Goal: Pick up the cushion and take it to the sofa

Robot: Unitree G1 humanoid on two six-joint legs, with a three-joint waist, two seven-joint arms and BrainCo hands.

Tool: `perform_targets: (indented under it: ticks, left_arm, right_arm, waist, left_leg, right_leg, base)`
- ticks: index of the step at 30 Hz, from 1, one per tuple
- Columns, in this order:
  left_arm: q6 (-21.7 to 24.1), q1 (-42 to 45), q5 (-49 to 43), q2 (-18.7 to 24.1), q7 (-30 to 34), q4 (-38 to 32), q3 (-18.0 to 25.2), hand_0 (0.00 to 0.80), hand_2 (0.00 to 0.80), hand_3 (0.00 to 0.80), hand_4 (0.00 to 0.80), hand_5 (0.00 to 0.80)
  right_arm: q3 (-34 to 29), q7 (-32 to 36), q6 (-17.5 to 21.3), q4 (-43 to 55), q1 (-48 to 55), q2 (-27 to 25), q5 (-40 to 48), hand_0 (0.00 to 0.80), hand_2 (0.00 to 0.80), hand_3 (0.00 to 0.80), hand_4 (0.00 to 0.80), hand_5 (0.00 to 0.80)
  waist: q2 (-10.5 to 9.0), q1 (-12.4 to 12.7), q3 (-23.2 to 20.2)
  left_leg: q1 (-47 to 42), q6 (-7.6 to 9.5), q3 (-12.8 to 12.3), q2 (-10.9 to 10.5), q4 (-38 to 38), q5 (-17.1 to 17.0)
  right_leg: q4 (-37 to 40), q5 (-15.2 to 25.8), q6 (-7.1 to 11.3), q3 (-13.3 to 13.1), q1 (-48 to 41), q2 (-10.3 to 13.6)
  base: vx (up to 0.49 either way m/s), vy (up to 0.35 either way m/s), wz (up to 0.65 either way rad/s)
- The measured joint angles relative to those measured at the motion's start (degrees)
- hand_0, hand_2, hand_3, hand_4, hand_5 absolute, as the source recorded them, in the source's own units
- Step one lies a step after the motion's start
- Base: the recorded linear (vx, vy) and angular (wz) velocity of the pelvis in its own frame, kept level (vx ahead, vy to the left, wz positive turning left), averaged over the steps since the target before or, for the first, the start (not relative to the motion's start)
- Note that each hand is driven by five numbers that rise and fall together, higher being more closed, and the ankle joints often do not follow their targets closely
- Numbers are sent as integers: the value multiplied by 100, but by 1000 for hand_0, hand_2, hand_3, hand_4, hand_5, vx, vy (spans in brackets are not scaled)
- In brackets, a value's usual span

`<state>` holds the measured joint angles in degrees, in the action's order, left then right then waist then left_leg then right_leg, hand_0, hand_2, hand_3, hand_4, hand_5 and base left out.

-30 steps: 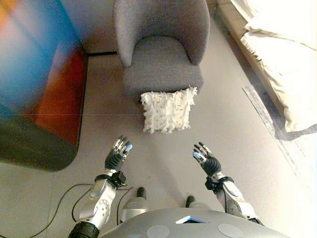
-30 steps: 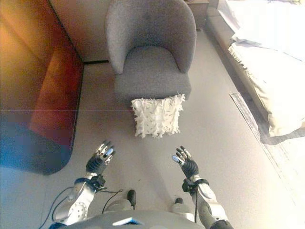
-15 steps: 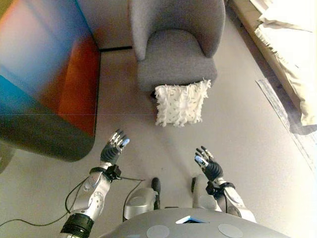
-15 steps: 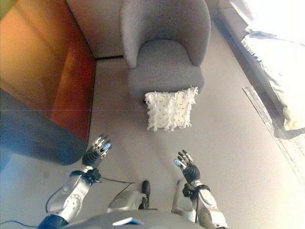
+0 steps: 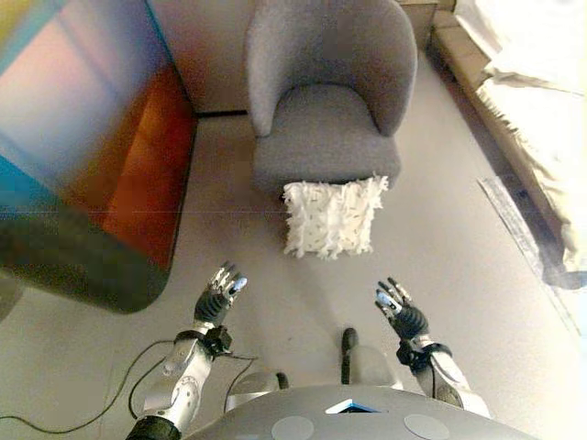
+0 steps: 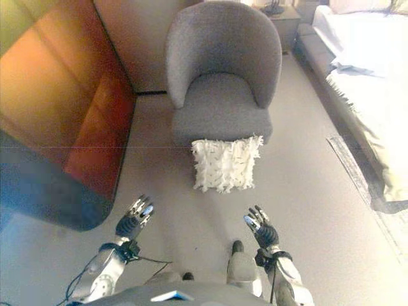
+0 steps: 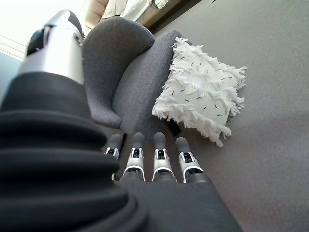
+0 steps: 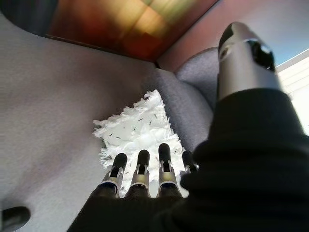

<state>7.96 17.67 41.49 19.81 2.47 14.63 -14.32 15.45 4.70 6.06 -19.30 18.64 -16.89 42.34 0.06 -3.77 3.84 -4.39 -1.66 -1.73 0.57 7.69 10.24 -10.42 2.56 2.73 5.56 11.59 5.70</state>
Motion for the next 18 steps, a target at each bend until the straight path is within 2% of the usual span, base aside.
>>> perform_targets:
  ticks: [2, 3, 5, 7, 9, 10, 12, 15, 18]
  left_arm:
    - [1, -64, 21, 68, -27, 1, 18, 0, 0, 0, 0, 0]
    - [0, -118, 41, 85, -51, 16, 22, 0, 0, 0, 0, 0]
    - [1, -258, 42, 47, -146, 27, 10, 0, 0, 0, 0, 0]
    - [4, -370, 44, 3, -227, 46, -27, 0, 0, 0, 0, 0]
    - [16, -418, 56, -36, -230, 10, -25, 0, 0, 0, 0, 0]
    - [18, -395, 57, -49, -224, 8, -24, 0, 0, 0, 0, 0]
    - [22, -286, 69, -51, -229, 9, -21, 0, 0, 0, 0, 0]
    - [28, -294, 102, -82, -224, 9, -23, 0, 0, 0, 0, 0]
    - [29, -331, 102, -92, -225, 14, -18, 0, 0, 0, 0, 0]
  right_arm:
    - [128, 80, -19, 5, -136, 4, -4, 0, 0, 0, 0, 0]
    - [144, 103, -22, -11, -190, 28, -6, 0, 0, 0, 0, 0]
    - [133, 103, -21, -27, -336, -19, -7, 0, 0, 0, 0, 0]
    - [128, 105, -21, -95, -416, -39, -4, 0, 0, 0, 0, 0]
    - [123, 133, -17, -108, -467, -103, -1, 0, 0, 0, 0, 0]
    - [127, 147, -18, -114, -450, -147, 0, 0, 0, 0, 0, 0]
    - [151, 151, -20, -110, -437, -195, 0, 0, 0, 0, 0, 0]
    - [147, 136, -23, -99, -431, -230, 0, 0, 0, 0, 0, 0]
    - [123, 167, -22, -101, -380, -252, -2, 0, 0, 0, 0, 0]
  waist:
    - [-108, -3, 11]
    - [-180, 3, -12]
    - [-281, 22, -50]
    - [-354, 50, -36]
    - [-399, 149, 38]
    - [-420, 177, 91]
    - [-391, 173, 108]
    - [-330, 196, 232]
    - [-193, 477, 450]
  left_leg:
    - [58, -134, 6, 114, 369, 75]
    - [296, -166, 1, 110, 936, 88]
    - [846, -385, 38, 89, 2121, -90]
    - [1179, -367, 53, 121, 2813, -561]
    - [1413, -96, 56, 98, 3343, -991]
    - [1441, -61, 51, 128, 3283, -920]
    - [1447, -48, 31, 95, 2580, -880]
    - [1349, -68, 164, 58, 786, -867]
    - [1209, -190, 430, 162, -634, -993]
  right_leg:
    - [-3, -77, -86, -39, -111, -153]
    - [-23, -144, -128, -141, -146, -147]
    - [-45, -268, -230, -185, -213, -177]
    - [-36, -323, -321, -269, -332, -177]
    - [80, -337, -489, -333, -507, -180]
    - [80, -353, -544, -339, -513, -175]
    - [78, -391, -603, -352, -489, -196]
    - [200, -364, -637, -459, -493, -325]
    - [264, -331, -670, -703, -556, -482]
  base:
    - [257, -250, -10]
    - [241, -240, -14]
    - [201, -213, -6]
    - [166, -147, -15]
    - [165, -48, -13]
    - [149, 19, -20]
    - [147, 60, -12]
    - [197, 69, -3]
    - [263, 46, -33]
